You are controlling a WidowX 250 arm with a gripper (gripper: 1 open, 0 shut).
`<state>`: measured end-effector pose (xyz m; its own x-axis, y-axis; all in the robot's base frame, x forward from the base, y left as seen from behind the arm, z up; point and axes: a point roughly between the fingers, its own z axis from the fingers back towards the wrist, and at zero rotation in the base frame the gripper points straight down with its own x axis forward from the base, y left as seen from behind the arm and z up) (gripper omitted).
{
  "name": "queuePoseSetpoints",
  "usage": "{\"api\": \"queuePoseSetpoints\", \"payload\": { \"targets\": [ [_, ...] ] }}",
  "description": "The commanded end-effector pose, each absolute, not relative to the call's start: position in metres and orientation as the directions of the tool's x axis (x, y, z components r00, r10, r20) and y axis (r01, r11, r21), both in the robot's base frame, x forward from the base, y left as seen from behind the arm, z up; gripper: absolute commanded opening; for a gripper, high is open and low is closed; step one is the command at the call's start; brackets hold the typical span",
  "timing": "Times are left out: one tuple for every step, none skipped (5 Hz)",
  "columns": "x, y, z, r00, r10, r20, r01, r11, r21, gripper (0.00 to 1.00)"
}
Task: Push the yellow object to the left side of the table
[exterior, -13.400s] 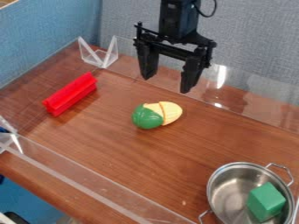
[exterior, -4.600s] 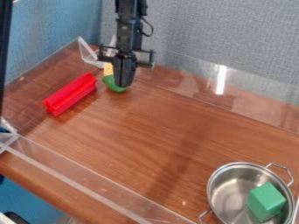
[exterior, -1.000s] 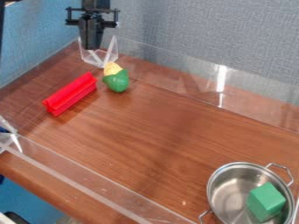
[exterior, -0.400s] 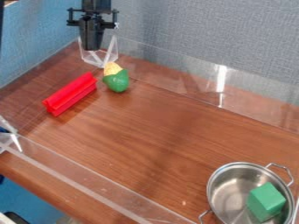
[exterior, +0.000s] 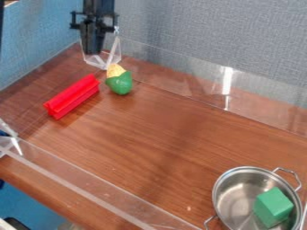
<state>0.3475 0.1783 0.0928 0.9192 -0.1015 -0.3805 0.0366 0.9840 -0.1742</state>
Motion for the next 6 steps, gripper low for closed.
{"api": "queuePoseSetpoints", "payload": {
  "targets": [
    [0.346, 0.168, 0.14, 0.956, -0.116, -0.271, 0.084, 0.988, -0.128, 0.0],
    [0.343, 0.161, 0.145, 0.958, -0.129, -0.258, 0.097, 0.986, -0.135, 0.0],
    [0.339, 0.157, 0.144, 0.958, -0.145, -0.247, 0.113, 0.984, -0.141, 0.0],
    [0.334, 0.152, 0.14, 0.955, -0.172, -0.242, 0.138, 0.979, -0.147, 0.0],
    [0.326, 0.147, 0.139, 0.945, -0.224, -0.238, 0.192, 0.97, -0.153, 0.0],
    [0.319, 0.141, 0.139, 0.931, -0.281, -0.231, 0.25, 0.956, -0.157, 0.0]
  ]
}}
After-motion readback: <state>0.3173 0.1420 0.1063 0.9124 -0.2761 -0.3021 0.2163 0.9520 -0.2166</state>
